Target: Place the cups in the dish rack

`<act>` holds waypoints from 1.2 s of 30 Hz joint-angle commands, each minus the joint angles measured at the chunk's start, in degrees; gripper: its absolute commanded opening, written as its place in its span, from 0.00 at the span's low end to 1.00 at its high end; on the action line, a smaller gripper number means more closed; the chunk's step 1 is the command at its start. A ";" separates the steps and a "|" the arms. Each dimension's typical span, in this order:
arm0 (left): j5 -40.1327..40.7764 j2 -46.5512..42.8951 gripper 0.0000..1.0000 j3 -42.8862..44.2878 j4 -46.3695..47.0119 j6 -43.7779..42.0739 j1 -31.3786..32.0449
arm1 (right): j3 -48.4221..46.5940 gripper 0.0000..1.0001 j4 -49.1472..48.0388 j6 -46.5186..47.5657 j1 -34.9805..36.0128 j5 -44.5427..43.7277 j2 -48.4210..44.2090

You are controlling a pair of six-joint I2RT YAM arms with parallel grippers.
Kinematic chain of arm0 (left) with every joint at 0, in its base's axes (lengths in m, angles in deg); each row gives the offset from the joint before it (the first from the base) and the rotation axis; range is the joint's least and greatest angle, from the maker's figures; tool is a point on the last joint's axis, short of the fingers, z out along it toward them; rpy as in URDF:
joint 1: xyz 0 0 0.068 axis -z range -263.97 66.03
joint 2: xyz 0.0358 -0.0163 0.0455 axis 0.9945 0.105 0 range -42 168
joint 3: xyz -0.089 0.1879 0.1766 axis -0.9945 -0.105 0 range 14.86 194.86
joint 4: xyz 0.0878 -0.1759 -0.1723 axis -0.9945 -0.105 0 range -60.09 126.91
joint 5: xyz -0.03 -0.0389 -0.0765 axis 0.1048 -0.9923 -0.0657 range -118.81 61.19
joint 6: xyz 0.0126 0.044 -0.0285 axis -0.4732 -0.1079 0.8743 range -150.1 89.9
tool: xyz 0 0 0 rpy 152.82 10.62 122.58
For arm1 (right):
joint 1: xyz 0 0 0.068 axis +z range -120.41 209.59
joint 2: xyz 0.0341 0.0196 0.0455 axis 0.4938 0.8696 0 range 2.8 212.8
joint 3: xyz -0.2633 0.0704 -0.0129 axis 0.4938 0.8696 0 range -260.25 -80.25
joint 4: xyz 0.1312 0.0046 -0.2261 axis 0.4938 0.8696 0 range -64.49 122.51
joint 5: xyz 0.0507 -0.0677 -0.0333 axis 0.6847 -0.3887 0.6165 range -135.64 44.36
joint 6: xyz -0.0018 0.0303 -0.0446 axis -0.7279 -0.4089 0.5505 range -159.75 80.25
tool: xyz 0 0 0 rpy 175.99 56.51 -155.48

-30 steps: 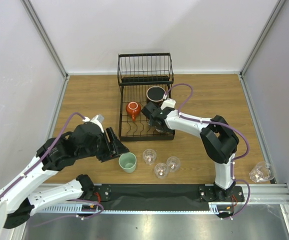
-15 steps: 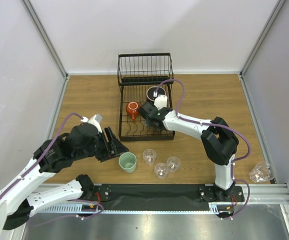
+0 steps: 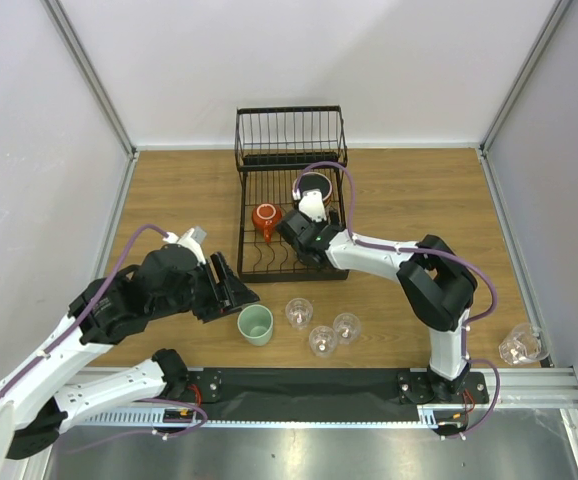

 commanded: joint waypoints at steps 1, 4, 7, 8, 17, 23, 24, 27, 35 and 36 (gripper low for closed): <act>-0.33 0.57 0.59 1.12 0.74 -0.66 0.18 | 0.31 0.18 -7.23 5.06 -0.67 -3.54 -0.97; -0.25 0.84 0.60 1.74 -0.14 -1.19 0.18 | -0.66 0.18 -7.23 4.89 -1.28 -2.92 0.52; 0.02 0.40 0.60 2.09 -0.58 -1.28 0.09 | -1.19 0.19 -7.76 5.06 -1.72 -3.19 1.66; 0.28 0.31 0.60 2.26 -0.93 -1.37 0.09 | -1.36 0.20 -7.76 5.24 -1.90 -3.18 1.93; 0.98 -0.48 0.61 3.14 -2.60 -1.63 -0.44 | -1.63 0.31 -10.13 8.49 -4.01 -0.11 5.18; 0.81 -0.57 0.64 2.62 -2.25 -1.37 -0.52 | -1.19 0.68 -8.20 7.17 -4.45 2.87 3.96; 0.89 -0.40 0.66 2.70 -2.08 -1.37 -0.44 | -1.19 0.72 -7.85 6.82 -4.27 4.27 3.43; 0.28 0.57 0.70 2.62 -1.02 -1.98 -0.53 | -1.01 0.91 -6.27 5.24 -3.92 6.04 1.42; -0.69 3.65 0.81 3.49 1.00 -3.13 -0.53 | -3.73 1.00 0.58 2.60 -2.52 7.37 -4.12; -0.69 3.74 0.82 3.67 1.26 -3.21 -0.53 | -4.69 1.00 1.81 2.43 -2.25 7.10 -4.65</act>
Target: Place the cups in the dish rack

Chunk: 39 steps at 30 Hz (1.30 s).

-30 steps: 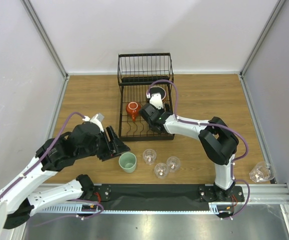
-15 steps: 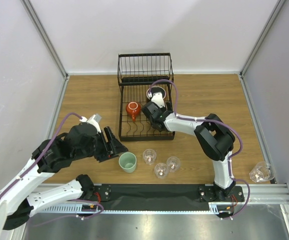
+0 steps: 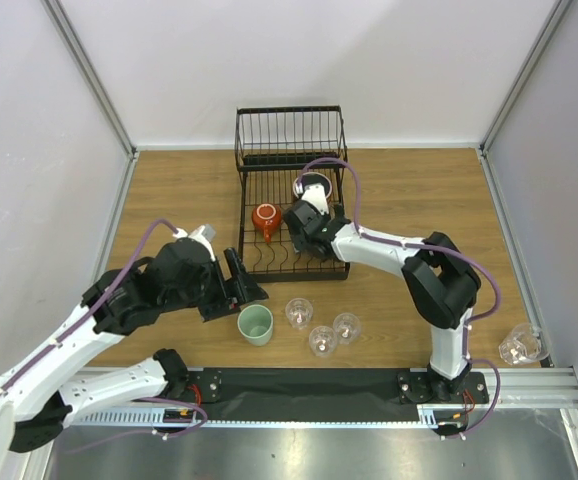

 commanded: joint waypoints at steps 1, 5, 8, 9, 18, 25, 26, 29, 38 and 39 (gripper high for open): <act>-0.66 0.57 0.82 2.36 2.92 -1.84 -0.22 | -5.72 1.00 6.53 -2.23 1.01 -0.33 -6.31; -0.66 0.57 0.82 1.48 5.03 -1.58 -0.22 | -7.76 0.98 15.07 -4.60 0.39 5.36 -11.48; -2.23 0.39 0.82 0.34 7.58 -1.31 -0.22 | -3.48 0.96 17.98 -7.59 -0.13 10.73 -19.64; -2.33 0.04 0.82 -0.10 8.54 -0.70 -0.31 | -2.24 0.95 19.64 -8.38 -0.22 12.74 -21.60; -6.36 1.62 0.91 -2.21 16.20 -2.71 -0.92 | 7.17 0.94 32.04 -17.17 -11.62 22.76 -42.95; -12.16 9.26 0.92 2.96 14.89 -12.56 -4.16 | 9.57 0.94 42.56 -17.79 -30.59 31.83 -56.51; -13.66 10.84 0.92 3.24 15.23 -13.95 -4.87 | 9.03 0.94 44.25 -17.18 -32.46 31.75 -56.42; -18.41 12.52 0.91 4.64 16.03 -17.38 -7.16 | 6.84 0.95 52.77 -15.16 -40.02 27.28 -53.28; -29.57 13.58 0.92 6.40 14.80 -28.98 -17.09 | 6.65 0.94 57.00 -11.72 -64.46 16.55 -52.56; -30.10 13.66 0.92 7.19 12.01 -31.96 -18.14 | 7.35 0.94 56.92 -12.16 -65.51 14.54 -51.77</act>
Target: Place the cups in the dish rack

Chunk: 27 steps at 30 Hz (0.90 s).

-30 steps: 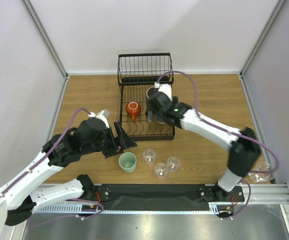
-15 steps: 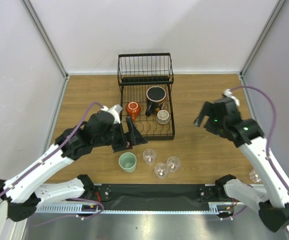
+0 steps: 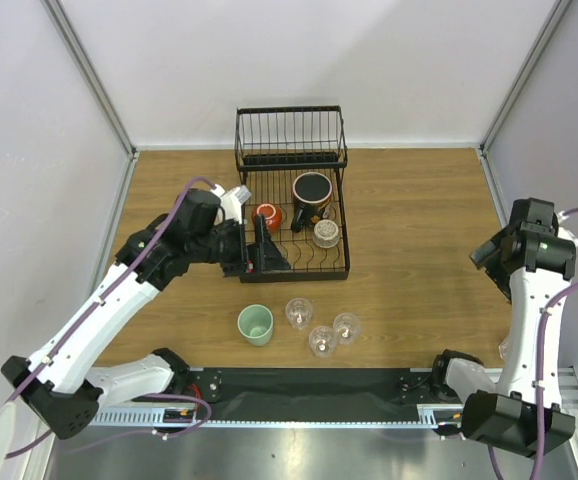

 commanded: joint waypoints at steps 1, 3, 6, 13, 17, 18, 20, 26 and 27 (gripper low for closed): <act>-6.33 -0.63 0.93 3.87 -3.53 -8.96 -4.76 | 0.30 0.94 2.17 1.10 -3.40 -4.91 0.78; -7.46 -0.46 0.93 5.63 -5.64 -11.69 -6.97 | 1.09 0.93 0.86 0.84 -5.08 -5.79 1.22; -5.02 -1.42 0.93 7.65 -6.53 -13.72 -6.99 | 2.40 0.93 0.67 0.49 -7.36 -7.10 3.58; -0.36 -4.58 0.95 11.00 -6.71 -17.32 -3.38 | 4.16 0.92 1.19 -1.96 -11.66 -10.53 8.24; 1.49 -3.80 0.96 12.75 -8.37 -18.99 -1.80 | 5.22 0.86 1.55 -5.04 -14.22 -13.43 9.92; 2.02 -3.62 0.96 13.19 -8.46 -19.34 -1.80 | 5.22 0.85 1.29 -5.22 -14.22 -14.31 10.27; 4.55 -3.09 0.98 14.59 -9.07 -20.05 -1.71 | 5.40 0.81 1.63 -7.15 -13.44 -17.81 11.32; 2.82 0.51 0.98 17.68 -9.35 -18.30 -3.03 | 6.80 0.76 -1.07 -9.62 -16.23 -15.03 17.99; 1.33 0.60 0.98 16.80 -8.04 -17.77 -3.46 | 7.33 0.76 -2.22 -9.36 -17.29 -14.24 18.96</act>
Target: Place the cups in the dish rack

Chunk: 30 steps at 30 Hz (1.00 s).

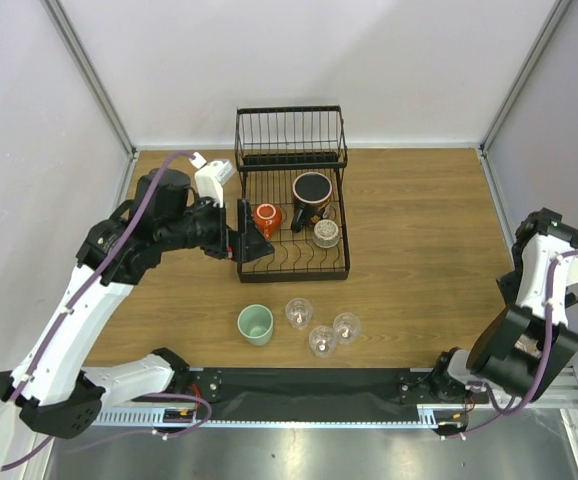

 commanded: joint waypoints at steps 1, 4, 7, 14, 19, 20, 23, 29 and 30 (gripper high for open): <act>-2.61 0.36 0.98 -1.01 1.79 0.42 -0.80 | 2.36 0.76 -3.52 -2.49 -3.44 0.37 4.43; -3.06 -0.16 0.97 -2.95 2.49 0.51 -0.89 | 4.21 0.76 -7.38 -0.47 -6.34 2.92 6.03; -2.62 -1.22 0.97 -4.62 2.85 0.33 -0.98 | 5.97 0.75 -10.02 0.06 -6.70 3.89 6.29; -1.39 -0.70 0.97 -3.58 1.97 -0.81 -1.07 | 8.25 0.67 -13.88 0.85 -7.84 4.77 6.82; -1.04 1.15 0.98 -0.60 1.44 -0.98 -0.89 | 10.11 0.51 -18.73 3.04 -8.11 7.92 7.70; -0.86 1.33 0.97 -0.24 1.44 -1.07 -0.80 | 10.28 0.47 -19.34 3.48 -8.11 8.28 7.61; -0.60 2.20 0.98 0.91 1.26 -0.90 -0.80 | 10.55 0.28 -20.05 4.01 -8.11 9.34 7.09; -0.69 5.19 0.98 2.49 1.26 -0.11 -0.80 | 10.55 0.00 -20.84 5.68 -3.65 13.46 6.47; -1.12 5.72 0.98 3.10 1.44 0.42 -0.80 | 10.72 0.00 -21.54 5.77 -2.23 14.95 6.04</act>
